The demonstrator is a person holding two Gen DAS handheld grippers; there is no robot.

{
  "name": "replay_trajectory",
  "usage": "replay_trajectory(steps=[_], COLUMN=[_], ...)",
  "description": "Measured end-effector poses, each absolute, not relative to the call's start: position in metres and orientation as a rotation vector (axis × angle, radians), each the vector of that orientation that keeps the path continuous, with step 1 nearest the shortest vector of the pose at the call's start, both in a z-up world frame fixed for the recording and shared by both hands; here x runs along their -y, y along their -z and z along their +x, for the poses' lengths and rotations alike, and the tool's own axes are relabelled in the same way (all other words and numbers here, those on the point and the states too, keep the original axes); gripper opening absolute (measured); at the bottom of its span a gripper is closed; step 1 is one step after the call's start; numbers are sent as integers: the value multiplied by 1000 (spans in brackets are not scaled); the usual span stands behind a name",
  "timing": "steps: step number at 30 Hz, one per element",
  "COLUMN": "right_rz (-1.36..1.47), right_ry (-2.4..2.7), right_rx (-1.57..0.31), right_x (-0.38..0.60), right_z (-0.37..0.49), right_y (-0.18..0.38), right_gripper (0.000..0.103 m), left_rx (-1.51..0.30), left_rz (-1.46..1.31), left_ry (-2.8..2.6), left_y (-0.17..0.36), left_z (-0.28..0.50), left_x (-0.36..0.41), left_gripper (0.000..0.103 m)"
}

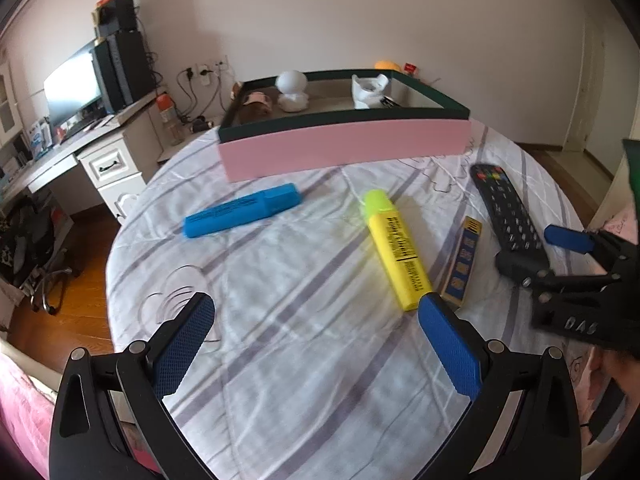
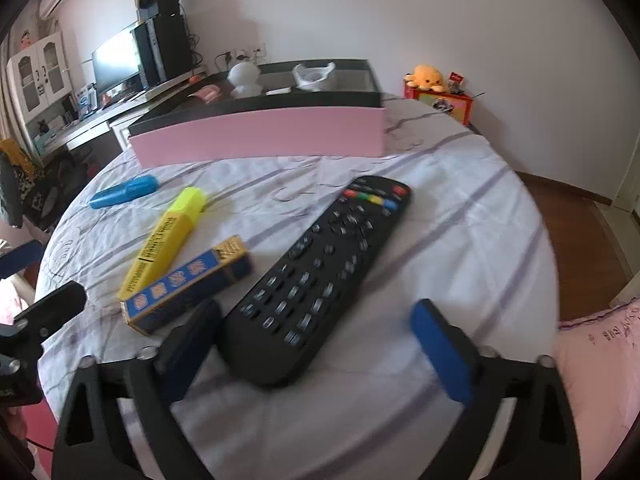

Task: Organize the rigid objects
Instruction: 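Move both tools toward the yellow highlighter and black remote, then grasp the yellow highlighter with the left gripper while the right grasps the black remote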

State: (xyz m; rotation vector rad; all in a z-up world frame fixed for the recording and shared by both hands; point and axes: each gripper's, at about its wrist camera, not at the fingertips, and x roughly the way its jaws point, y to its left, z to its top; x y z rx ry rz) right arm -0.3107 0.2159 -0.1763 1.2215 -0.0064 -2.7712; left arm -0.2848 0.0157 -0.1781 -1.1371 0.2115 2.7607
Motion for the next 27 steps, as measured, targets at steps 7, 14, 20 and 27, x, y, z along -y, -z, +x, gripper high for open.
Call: replay_trajectory(steps=[7,14,20,27], right_rz=[1246,1268,1294,1259], right_ry=[2794,2766,2744,2738], right_rx=[33,10,-24,-44], right_x=[-239,-236,-234,-234], right_z=[-316,-335,-357,-360], right_y=[171,171,172,174], right_gripper=[67,67,67,57], left_rx=[-220,-140,-170,-164], left_rz=[-1191,-1246,-1252,-1207], left_ry=[-2731,-2695,-2704,-2713], left_y=[189,197,203,200], left_z=[-306,-330,-341,-333], left_x=[-33,-40,-47,-35], left_gripper=[103,103,82,26])
